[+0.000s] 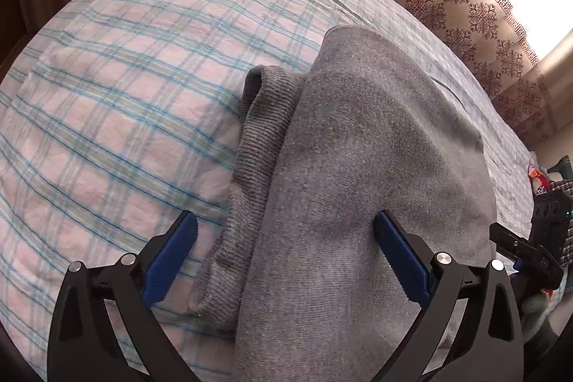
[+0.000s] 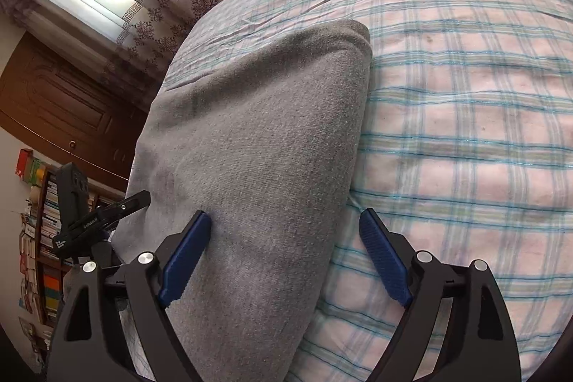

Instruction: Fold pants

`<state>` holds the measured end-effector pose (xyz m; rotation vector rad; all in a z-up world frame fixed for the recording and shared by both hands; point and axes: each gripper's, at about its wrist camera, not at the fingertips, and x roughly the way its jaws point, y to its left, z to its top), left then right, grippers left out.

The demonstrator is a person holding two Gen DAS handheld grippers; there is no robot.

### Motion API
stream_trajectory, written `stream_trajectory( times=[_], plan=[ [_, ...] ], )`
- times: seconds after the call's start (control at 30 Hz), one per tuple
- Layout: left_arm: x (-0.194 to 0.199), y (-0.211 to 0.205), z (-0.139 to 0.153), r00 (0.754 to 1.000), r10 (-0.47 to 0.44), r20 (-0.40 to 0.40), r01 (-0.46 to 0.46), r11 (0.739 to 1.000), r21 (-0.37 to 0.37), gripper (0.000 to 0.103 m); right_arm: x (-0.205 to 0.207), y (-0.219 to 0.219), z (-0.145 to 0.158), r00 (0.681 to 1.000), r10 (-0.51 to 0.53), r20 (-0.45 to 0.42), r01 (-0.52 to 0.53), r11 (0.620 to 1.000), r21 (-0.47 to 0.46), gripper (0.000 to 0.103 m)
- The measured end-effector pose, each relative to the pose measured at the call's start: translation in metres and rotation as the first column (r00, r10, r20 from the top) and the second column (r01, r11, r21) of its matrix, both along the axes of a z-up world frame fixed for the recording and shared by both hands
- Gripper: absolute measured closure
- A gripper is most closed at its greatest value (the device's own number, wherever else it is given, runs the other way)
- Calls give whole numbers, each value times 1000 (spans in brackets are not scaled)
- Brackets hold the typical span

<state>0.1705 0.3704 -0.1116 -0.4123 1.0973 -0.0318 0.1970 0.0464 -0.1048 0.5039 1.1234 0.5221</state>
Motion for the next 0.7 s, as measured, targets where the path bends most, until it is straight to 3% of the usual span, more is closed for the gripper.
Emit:
stream_trajectory(
  times=[0.17,0.3,0.4,0.47,0.6,0.7],
  plan=[
    [4,4,-4,1000,-24,-5,24,998,-52,3,1,12,-4,999,44,-4,-44,999,20,14],
    [8,-4,-4,995,-103,2,102,987,-120,3,4,18,-7,998,55,1,-55,998,20,14],
    [12,-18,-6,990,-141,-18,139,988,-65,3,9,23,-9,998,64,13,-64,998,17,13],
    [12,-19,-6,991,-132,-18,131,989,-70,4,10,27,-10,998,66,21,-66,998,10,13],
    [7,-20,0,992,-124,-10,122,989,-83,26,13,33,-8,997,73,17,-73,997,7,24],
    [4,-25,7,991,-133,0,133,988,-85,41,13,32,-5,997,81,18,-81,997,-8,39]
  ],
)
